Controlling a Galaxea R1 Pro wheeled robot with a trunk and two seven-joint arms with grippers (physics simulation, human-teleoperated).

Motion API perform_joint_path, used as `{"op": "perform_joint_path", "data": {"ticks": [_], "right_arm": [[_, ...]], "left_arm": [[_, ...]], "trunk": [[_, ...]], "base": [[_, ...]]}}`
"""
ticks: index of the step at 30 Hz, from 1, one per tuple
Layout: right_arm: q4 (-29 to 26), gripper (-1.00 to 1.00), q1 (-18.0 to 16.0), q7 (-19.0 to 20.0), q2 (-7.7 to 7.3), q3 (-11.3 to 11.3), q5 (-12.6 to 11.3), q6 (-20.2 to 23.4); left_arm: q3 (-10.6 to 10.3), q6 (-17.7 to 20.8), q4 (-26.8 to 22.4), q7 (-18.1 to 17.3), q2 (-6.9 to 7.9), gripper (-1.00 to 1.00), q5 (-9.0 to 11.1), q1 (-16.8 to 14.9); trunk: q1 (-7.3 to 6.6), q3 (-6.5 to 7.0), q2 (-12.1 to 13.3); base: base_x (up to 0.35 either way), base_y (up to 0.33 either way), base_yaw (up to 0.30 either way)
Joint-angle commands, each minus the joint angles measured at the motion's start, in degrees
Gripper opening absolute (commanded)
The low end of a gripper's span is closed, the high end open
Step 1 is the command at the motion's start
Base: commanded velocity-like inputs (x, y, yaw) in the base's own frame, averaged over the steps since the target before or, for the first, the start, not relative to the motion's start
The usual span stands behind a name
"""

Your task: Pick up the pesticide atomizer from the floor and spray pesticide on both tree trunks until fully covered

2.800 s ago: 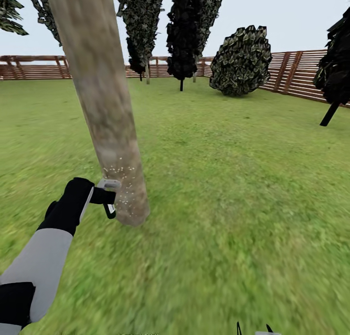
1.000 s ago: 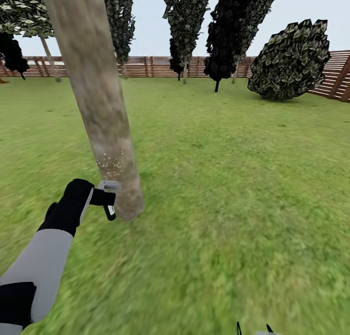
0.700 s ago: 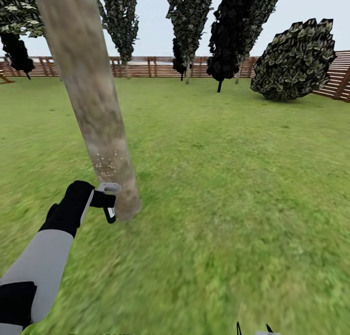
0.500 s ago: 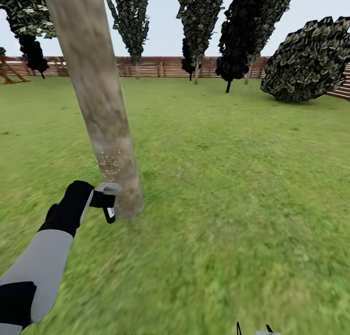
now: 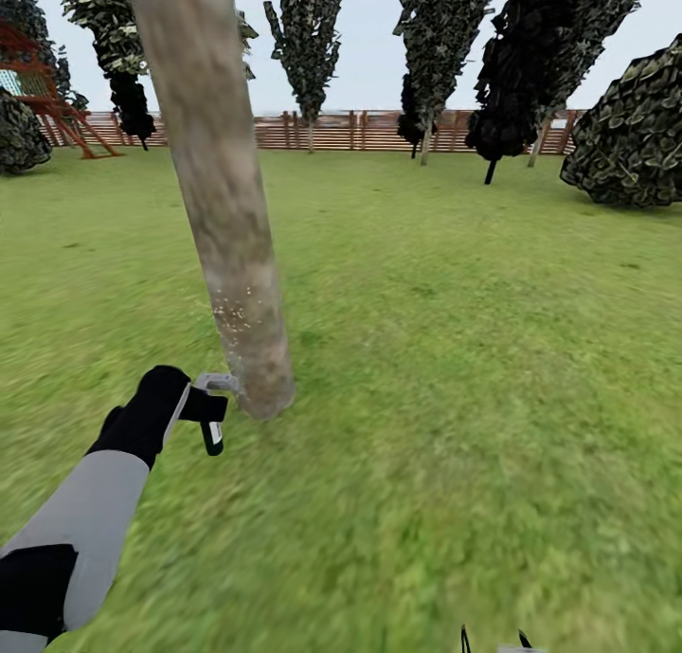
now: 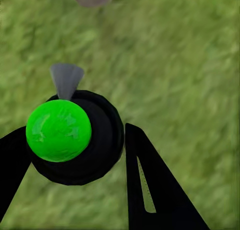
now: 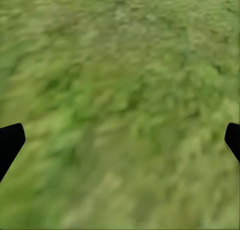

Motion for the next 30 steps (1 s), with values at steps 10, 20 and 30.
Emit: {"op": "perform_joint_path", "data": {"ticks": [10, 20, 30], "right_arm": [[0.00, 1.00, 0.00, 0.00, -0.34, 0.00, 0.09, -0.06], [0.00, 1.00, 0.00, 0.00, -0.27, 0.00, 0.05, 0.00], [0.00, 1.00, 0.00, 0.00, -0.04, 0.00, 0.05, -0.05]], "left_arm": [[-0.02, -0.05, 0.00, 0.55, 0.08, -1.00, -0.24, 0.33], [0.03, -1.43, 1.13, 3.13, 0.06, -1.00, 0.00, 4.81], [2.91, -6.09, 1.18, 4.30, 0.55, -1.00, -0.07, 8.57]], "trunk": [[0.00, 0.00, 0.00], [0.00, 0.00, 0.00], [0.00, 0.00, 0.00]], "base": [[0.226, -0.197, 0.016], [0.208, -0.151, 0.000], [0.006, -0.003, 0.008]]}}
